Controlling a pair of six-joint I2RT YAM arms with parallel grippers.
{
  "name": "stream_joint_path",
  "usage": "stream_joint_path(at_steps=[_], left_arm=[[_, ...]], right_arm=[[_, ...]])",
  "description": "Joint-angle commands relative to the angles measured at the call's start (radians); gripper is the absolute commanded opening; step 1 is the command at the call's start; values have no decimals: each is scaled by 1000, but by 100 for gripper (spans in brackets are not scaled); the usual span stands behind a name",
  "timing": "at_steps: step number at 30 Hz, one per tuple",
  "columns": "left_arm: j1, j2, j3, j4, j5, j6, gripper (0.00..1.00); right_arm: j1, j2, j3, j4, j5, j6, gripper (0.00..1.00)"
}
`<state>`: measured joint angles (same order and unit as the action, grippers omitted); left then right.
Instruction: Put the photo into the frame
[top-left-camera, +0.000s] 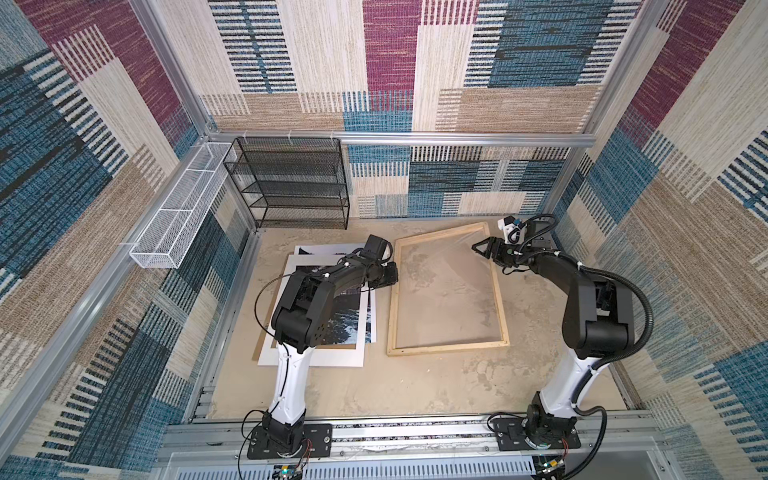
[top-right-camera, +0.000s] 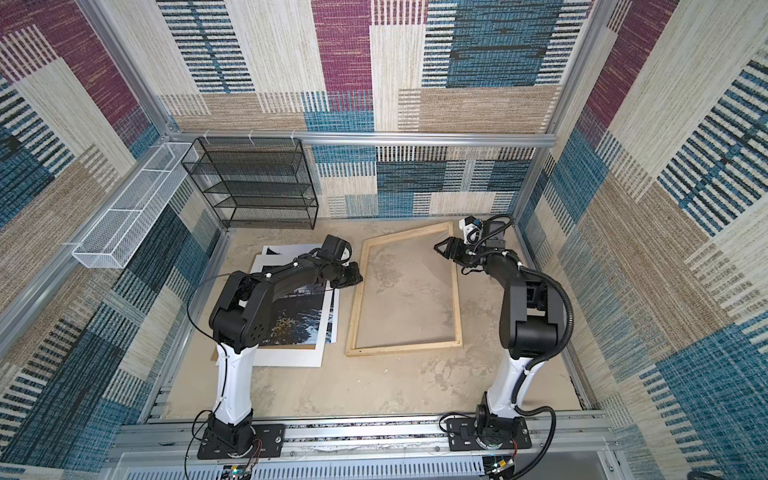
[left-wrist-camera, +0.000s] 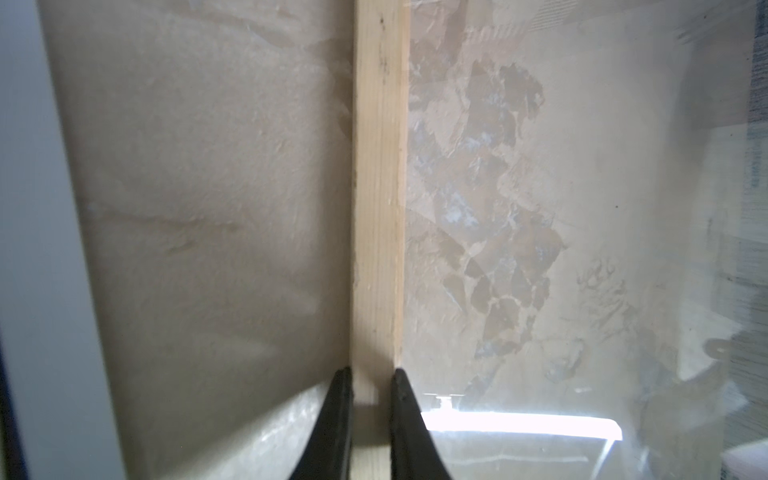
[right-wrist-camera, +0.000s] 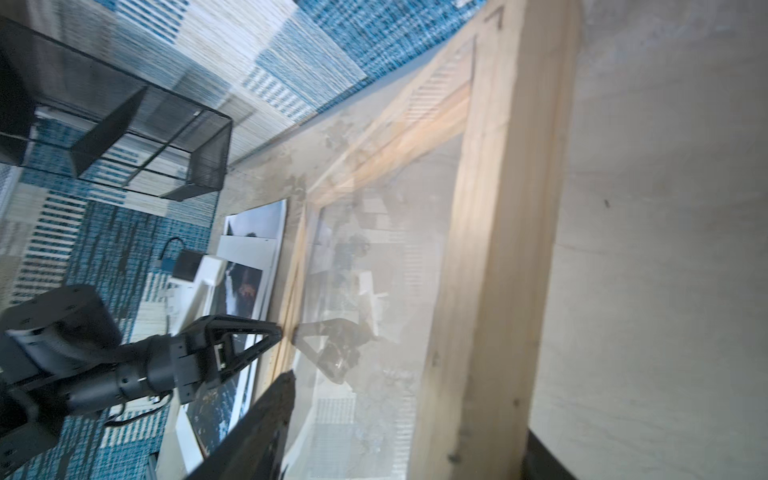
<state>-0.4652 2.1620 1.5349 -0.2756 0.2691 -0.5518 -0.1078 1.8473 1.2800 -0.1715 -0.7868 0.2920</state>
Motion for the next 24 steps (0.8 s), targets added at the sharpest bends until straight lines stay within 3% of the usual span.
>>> stream_joint_path(at_steps=[1,8,15,24], left_arm=[[-17,7,15,-82,46,-8,31],[-39,-17,93,-156,18,45,40],[-54,-12,155,-171,50,59,42],[-84,7,158,-144,59,40,41]], right_arm=[[4,-48,-15,53,-151,37,67],[5,-134,-48,109,-238,87,67],[14,-192,-30,133,-305,129,69],[51,-267,39,51,-264,131,75]])
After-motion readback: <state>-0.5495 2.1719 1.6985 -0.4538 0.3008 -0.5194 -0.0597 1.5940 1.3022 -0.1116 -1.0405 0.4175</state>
